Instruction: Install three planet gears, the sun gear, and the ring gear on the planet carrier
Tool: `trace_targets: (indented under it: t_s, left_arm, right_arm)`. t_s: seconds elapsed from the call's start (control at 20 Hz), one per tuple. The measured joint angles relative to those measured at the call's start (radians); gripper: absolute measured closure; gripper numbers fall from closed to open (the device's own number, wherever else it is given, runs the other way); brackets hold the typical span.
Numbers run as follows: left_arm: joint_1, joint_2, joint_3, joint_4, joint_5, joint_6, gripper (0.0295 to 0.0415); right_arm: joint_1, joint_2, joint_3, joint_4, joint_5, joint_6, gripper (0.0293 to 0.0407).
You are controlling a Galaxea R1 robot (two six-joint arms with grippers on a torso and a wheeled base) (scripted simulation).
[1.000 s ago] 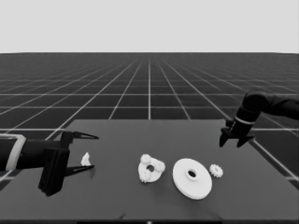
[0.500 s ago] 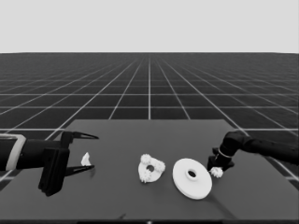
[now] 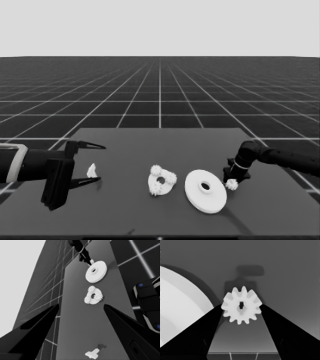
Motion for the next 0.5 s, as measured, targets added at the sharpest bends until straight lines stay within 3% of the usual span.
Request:
trace_targets:
  t_s: [0.05,0.1,0.15,0.25,0.5]
  left_arm:
    - [0.0,0.0,0.0,0.0,0.0,0.0,0.0326]
    - [0.0,0.0,0.0,0.0,0.0,0.0,0.0326]
    - [0.0,0.0,0.0,0.0,0.0,0.0,0.0326]
    - [0.0,0.0,0.0,0.0,0.0,0.0,0.0326]
    - [0.0,0.0,0.0,0.0,0.0,0.0,0.0326]
  right_arm:
    - [0.0,0.0,0.0,0.0,0.0,0.0,0.0391]
    - [0.121,-0.075,0.149,0.096,-0.13,0.042,0.0391]
    - [0.251,-0.1,0.191,0.177,-0.205,0.051,0.0391]
    - [0.374,-0.095,0.179,0.26,-0.274,0.046,0.0391]
    - [0.427,-0.083,0.154,0.299,-0.308,0.038,0.0391]
